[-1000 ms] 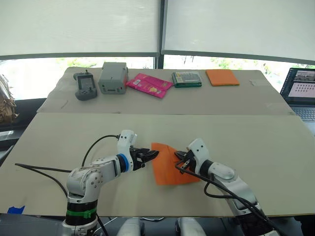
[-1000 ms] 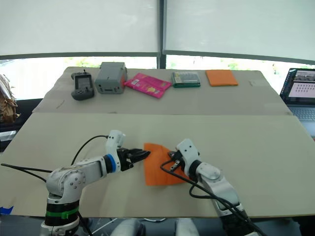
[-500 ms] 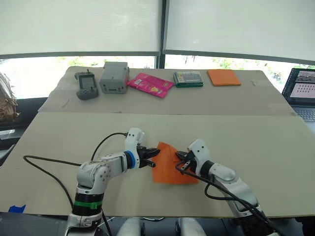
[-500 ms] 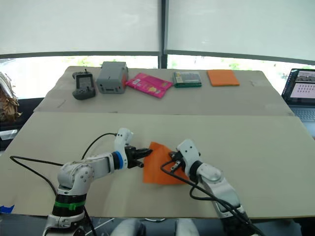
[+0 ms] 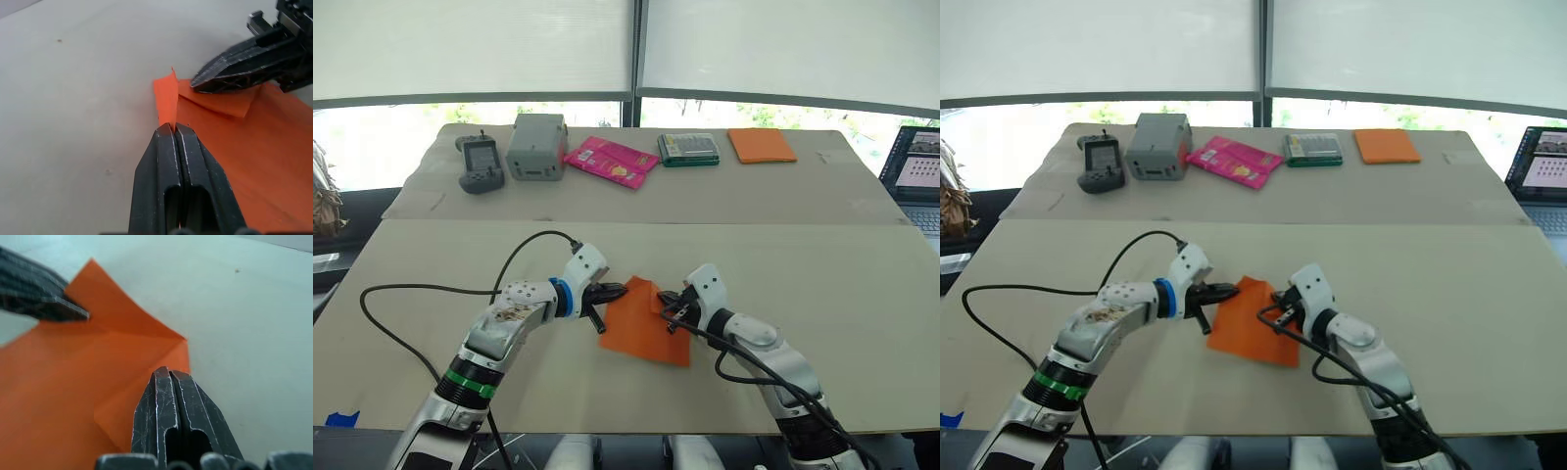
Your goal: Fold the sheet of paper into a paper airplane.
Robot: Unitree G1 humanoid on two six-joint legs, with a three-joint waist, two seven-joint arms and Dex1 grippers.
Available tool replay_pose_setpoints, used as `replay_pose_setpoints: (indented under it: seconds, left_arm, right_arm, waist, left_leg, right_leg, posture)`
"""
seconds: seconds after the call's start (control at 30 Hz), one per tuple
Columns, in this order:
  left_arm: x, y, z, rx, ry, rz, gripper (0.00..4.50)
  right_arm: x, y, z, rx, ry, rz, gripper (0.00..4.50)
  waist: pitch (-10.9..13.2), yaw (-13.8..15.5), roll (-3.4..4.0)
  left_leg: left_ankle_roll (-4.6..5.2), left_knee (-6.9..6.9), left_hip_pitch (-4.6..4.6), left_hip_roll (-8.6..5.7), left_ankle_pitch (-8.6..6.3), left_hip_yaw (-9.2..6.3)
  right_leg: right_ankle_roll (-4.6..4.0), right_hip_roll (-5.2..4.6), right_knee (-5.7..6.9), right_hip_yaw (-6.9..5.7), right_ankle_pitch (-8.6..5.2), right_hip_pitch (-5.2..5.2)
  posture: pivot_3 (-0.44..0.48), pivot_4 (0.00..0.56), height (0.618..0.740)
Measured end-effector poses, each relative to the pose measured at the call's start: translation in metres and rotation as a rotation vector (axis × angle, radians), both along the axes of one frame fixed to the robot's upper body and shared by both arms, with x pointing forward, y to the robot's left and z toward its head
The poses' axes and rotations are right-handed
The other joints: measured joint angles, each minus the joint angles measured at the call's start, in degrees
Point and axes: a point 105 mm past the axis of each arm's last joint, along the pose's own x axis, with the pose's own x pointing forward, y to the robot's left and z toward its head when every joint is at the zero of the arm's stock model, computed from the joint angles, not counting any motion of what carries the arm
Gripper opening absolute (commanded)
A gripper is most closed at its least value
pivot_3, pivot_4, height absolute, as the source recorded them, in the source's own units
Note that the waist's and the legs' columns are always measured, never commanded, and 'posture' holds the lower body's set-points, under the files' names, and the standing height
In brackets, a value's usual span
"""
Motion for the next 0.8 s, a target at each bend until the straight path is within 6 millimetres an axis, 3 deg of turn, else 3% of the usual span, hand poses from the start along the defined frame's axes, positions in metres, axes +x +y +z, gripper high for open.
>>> replay_pose_setpoints:
  seconds: [0.4, 0.6, 0.8]
  left_arm:
    - [-0.008, -0.013, -0.018, 0.084, -0.019, -0.051, 0.03]
    - [-0.009, -0.016, -0.018, 0.104, -0.037, -0.064, 0.03]
    - [-0.008, -0.016, -0.019, 0.117, -0.046, -0.065, 0.03]
  right_arm:
    - [0.015, -0.01, 0.038, 0.098, -0.067, -0.031, 0.0]
    - [0.008, -0.01, 0.022, 0.031, 0.005, 0.043, 0.0]
    - [-0.002, -0.008, -0.007, 0.009, 0.102, 0.087, 0.0]
  waist:
    - [0.01, -0.05, 0.01]
    - [0.01, -0.04, 0.01]
    - [0.01, -0.04, 0.01]
  left_leg:
    - [0.04, 0.12, 0.12, 0.02, 0.03, 0.01]
    - [0.05, 0.17, 0.12, -0.01, 0.03, 0.03]
    - [0.05, 0.18, 0.17, 0.0, 0.04, 0.04]
  right_leg:
    - [-0.02, 0.09, 0.14, -0.02, 0.03, 0.11]
    - [-0.01, 0.07, 0.13, -0.01, 0.03, 0.15]
    - [-0.01, 0.08, 0.17, 0.0, 0.03, 0.17]
  posture:
    - [0.0, 0.15, 0.74]
    - [0.0, 0.15, 0.74]
    - [0.0, 0.15, 0.74]
